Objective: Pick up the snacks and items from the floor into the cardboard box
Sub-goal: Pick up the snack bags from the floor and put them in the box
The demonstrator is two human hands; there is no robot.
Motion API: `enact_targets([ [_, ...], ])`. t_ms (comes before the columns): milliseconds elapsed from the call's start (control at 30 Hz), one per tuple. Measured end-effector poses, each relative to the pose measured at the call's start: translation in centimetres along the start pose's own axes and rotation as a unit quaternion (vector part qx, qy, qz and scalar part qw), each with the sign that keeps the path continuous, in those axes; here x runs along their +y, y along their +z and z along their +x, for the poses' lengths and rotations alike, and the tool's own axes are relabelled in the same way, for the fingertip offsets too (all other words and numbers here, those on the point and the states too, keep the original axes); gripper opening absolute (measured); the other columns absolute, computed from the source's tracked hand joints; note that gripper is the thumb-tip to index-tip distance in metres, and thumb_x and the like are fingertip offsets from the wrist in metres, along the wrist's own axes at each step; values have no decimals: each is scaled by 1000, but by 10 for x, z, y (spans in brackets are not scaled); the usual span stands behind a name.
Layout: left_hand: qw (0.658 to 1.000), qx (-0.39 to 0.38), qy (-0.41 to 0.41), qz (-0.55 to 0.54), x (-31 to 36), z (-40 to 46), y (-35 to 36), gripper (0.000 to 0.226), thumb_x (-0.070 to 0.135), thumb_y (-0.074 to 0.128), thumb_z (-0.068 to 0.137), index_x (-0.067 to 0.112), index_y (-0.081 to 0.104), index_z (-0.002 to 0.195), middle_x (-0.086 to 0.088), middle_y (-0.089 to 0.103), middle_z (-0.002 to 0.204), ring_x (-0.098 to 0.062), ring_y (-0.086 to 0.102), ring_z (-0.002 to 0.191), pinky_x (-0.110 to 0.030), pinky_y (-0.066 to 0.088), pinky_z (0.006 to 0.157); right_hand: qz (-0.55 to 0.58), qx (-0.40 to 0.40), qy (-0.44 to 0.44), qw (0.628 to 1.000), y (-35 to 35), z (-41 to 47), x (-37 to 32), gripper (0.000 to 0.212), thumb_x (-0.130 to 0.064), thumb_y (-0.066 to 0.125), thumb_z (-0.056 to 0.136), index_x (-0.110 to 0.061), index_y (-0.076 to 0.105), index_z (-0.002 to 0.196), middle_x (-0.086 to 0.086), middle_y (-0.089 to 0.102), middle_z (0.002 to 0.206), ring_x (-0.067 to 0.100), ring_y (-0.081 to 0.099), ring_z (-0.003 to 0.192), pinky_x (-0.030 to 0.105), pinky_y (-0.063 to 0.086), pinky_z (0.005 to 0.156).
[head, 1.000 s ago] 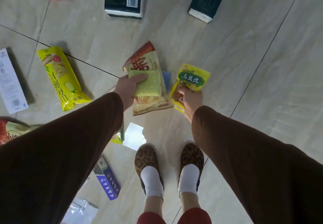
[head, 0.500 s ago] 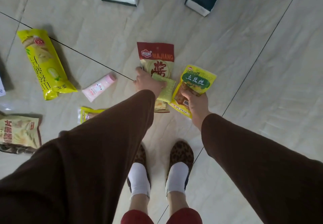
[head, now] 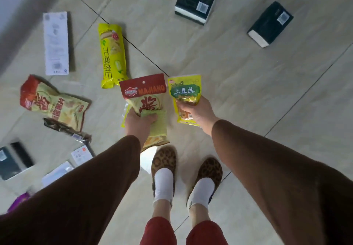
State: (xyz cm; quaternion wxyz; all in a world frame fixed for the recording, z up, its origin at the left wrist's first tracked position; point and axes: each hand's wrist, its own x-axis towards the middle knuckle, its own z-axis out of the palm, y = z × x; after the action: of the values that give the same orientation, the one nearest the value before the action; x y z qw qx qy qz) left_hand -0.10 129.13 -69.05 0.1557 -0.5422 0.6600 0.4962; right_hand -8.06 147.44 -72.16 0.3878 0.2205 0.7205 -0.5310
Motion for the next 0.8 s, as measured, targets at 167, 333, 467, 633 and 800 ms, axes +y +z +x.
enact_targets([
  [167,998,40,-15,-43,-20,16,-50,51,14,85,72,17,63,118,-2,73,107,-25,70,95,-45,60,84,-286,-8,-118,951,60,11,-45,66,-63,74,62,-21,74,113,7,76,112,31,66,114,42,55,97],
  [333,995,55,-39,-75,-42,36,-65,50,16,84,70,21,63,116,3,73,103,-23,71,94,-45,60,83,-488,-39,-177,854,98,42,-67,67,-54,74,83,-12,62,134,11,56,139,36,48,132,41,42,102],
  [467,993,54,-58,-88,-55,49,-65,50,20,83,70,25,62,116,6,73,102,-21,71,94,-43,61,82,-542,-59,-179,819,109,65,-61,66,-56,73,81,-10,63,128,14,59,134,36,54,129,42,42,106],
  [633,992,51,-61,-99,-65,57,-57,52,19,84,70,25,62,117,8,73,101,-19,71,93,-45,61,83,-515,-5,-152,844,110,64,-37,74,-48,82,74,-6,52,127,16,58,128,37,55,122,45,45,98],
  [800,991,58,-70,-103,-63,50,-51,51,20,86,70,27,60,114,12,71,98,-20,70,94,-46,60,87,-480,-21,-50,876,102,59,-24,81,-45,88,71,-4,52,131,15,62,127,33,58,120,43,42,104],
])
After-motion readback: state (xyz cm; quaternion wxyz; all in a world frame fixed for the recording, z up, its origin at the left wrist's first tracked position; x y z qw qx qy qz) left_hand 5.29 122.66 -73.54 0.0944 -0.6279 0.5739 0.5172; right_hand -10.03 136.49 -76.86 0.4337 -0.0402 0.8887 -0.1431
